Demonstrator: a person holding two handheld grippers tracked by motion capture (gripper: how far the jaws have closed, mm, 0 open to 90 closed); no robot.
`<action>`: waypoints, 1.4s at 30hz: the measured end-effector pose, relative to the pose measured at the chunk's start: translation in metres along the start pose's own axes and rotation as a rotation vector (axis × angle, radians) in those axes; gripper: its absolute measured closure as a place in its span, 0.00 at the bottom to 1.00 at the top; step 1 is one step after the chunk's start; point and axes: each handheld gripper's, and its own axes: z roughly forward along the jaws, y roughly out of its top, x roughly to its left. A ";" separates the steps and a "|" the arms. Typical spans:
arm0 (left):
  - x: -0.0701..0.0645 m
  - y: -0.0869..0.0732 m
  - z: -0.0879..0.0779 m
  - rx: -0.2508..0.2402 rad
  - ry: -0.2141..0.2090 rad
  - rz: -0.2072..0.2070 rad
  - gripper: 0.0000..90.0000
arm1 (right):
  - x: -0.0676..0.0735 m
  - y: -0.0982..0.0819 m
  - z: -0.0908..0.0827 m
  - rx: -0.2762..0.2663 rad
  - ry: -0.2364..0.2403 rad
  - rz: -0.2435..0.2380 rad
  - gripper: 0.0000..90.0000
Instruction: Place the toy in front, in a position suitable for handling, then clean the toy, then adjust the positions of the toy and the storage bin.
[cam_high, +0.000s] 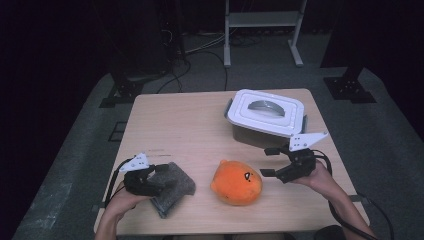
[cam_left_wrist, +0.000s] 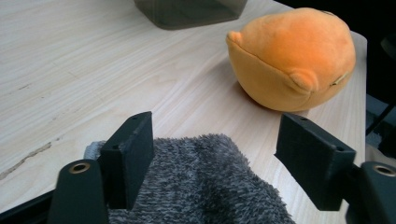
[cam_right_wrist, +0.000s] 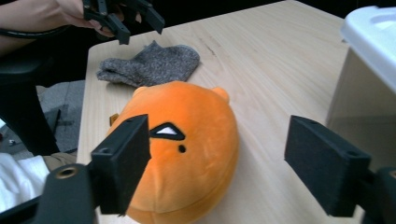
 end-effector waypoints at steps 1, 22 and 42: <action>0.000 0.000 0.000 -0.002 0.003 -0.001 0.27 | -0.001 0.002 -0.001 0.003 -0.011 -0.004 0.21; -0.004 0.001 0.004 0.002 0.005 0.004 0.17 | -0.035 0.041 -0.007 0.056 -0.075 -0.027 0.21; -0.003 0.000 0.003 -0.002 0.007 0.023 0.13 | -0.043 0.059 0.013 0.068 -0.048 -0.048 0.22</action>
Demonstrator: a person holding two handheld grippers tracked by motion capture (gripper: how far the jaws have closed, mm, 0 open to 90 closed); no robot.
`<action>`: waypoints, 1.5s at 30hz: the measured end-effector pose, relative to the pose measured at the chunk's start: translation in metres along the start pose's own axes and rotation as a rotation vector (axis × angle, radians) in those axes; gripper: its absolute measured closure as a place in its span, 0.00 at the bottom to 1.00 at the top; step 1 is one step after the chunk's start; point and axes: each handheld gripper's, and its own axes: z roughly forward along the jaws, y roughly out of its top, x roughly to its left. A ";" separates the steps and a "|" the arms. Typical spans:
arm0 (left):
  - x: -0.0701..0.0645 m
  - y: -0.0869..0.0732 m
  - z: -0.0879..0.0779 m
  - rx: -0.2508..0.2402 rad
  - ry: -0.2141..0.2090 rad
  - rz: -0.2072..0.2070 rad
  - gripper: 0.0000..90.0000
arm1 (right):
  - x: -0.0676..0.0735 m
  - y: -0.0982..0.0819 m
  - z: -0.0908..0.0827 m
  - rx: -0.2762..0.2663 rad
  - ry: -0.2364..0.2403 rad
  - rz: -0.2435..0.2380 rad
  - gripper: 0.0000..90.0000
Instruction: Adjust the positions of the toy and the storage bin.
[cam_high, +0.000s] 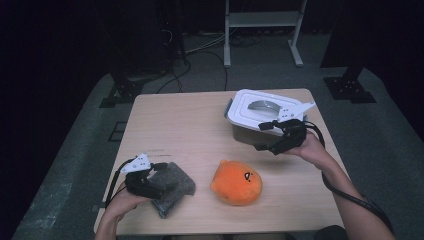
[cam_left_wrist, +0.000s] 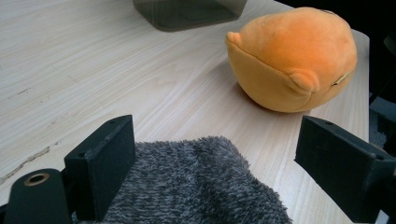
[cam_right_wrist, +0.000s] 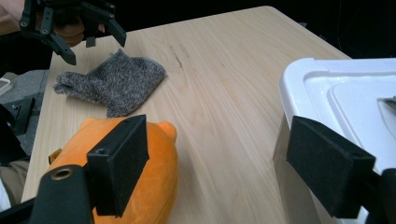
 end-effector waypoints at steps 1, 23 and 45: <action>0.000 0.000 0.000 -0.001 0.000 0.002 0.12 | 0.000 0.001 0.001 0.001 0.001 -0.004 0.22; -0.002 0.001 0.005 0.005 -0.009 0.015 0.11 | -0.012 0.030 0.002 0.012 0.002 -0.042 0.24; -0.001 0.000 0.006 0.005 -0.020 0.013 0.11 | -0.043 0.041 -0.001 0.032 -0.055 -0.052 0.29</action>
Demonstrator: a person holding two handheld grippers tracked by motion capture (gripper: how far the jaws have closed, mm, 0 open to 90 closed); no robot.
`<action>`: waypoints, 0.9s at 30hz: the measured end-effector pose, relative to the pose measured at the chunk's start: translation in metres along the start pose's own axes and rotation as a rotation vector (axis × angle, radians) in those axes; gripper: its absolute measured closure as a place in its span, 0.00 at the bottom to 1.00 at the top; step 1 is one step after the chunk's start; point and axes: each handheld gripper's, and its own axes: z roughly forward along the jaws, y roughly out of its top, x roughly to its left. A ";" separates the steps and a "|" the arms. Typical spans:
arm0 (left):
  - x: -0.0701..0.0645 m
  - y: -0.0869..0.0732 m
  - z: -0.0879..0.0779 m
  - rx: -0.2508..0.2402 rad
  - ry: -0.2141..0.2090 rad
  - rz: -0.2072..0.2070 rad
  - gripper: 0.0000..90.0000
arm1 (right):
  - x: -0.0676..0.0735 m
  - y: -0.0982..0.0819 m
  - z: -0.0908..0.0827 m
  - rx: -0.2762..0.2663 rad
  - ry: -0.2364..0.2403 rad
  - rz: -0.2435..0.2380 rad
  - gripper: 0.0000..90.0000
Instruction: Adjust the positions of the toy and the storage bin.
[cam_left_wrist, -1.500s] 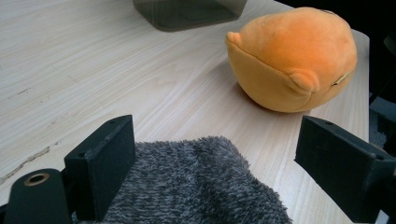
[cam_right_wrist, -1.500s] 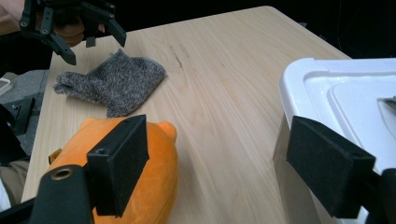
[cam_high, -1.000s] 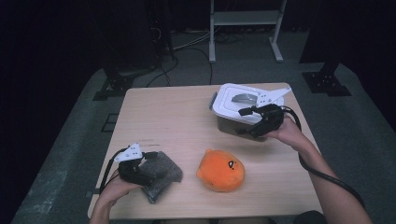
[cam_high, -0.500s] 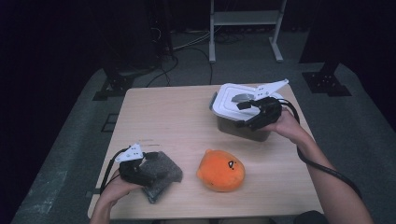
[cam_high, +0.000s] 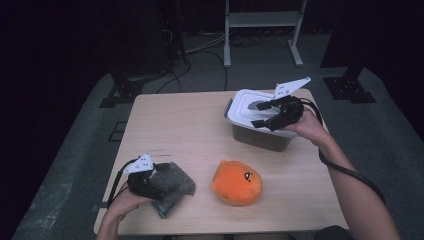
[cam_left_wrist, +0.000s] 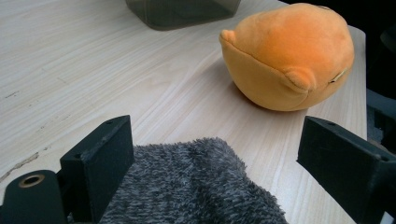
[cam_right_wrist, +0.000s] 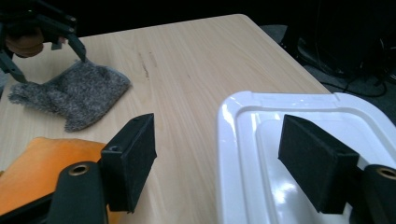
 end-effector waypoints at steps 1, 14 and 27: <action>0.000 0.000 0.000 -0.001 -0.001 -0.001 0.11 | -0.002 0.000 -0.001 0.001 -0.006 0.003 0.29; 0.002 -0.002 0.000 -0.005 0.003 -0.016 0.08 | -0.031 -0.005 -0.005 0.003 -0.051 0.037 0.32; 0.002 -0.003 0.001 0.004 0.007 -0.020 0.07 | -0.053 -0.007 0.000 0.025 -0.092 0.043 0.34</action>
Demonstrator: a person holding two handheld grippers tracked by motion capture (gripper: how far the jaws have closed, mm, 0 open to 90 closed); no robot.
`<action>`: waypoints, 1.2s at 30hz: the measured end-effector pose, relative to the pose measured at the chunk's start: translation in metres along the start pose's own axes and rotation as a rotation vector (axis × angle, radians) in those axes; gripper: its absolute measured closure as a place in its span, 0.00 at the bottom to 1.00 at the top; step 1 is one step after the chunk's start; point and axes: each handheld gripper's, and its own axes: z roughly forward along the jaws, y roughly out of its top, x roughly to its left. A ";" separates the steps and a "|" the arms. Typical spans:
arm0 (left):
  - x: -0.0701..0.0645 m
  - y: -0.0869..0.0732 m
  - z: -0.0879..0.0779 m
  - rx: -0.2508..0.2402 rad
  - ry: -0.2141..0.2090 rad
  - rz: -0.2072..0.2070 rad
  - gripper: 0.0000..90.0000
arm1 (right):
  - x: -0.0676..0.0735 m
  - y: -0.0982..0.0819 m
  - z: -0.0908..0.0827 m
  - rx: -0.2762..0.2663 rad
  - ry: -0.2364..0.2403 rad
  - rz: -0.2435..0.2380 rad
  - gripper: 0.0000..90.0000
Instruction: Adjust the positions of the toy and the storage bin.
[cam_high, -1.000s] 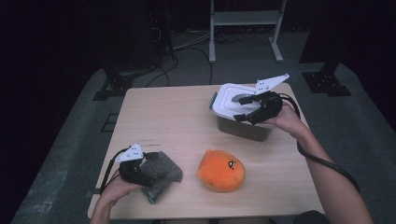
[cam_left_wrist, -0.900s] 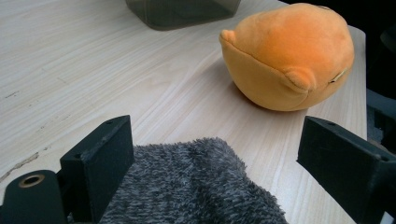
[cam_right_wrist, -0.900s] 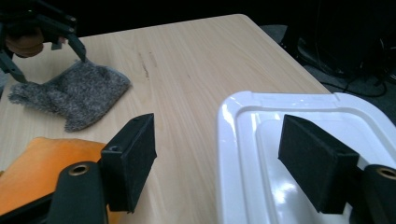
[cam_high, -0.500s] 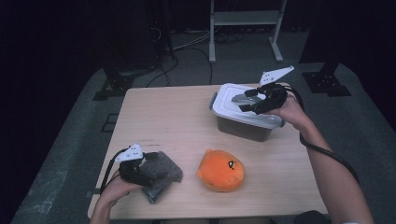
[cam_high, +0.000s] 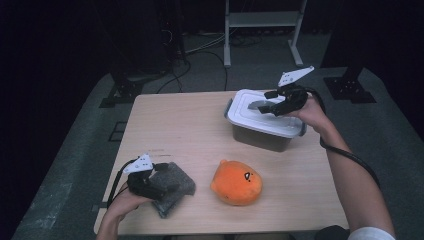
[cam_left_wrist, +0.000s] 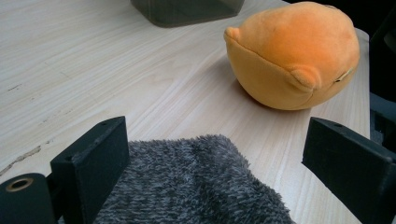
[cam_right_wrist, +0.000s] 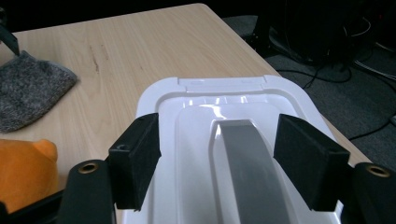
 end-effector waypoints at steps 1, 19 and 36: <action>0.000 0.000 0.000 0.000 -0.001 -0.001 0.07 | -0.002 0.000 0.001 0.002 0.001 0.000 0.34; 0.000 -0.001 0.000 0.003 -0.002 -0.006 0.07 | -0.020 -0.015 0.014 0.034 -0.015 0.025 0.56; -0.001 -0.001 0.002 0.017 -0.008 -0.011 0.07 | -0.017 -0.015 0.015 0.036 0.050 0.014 0.73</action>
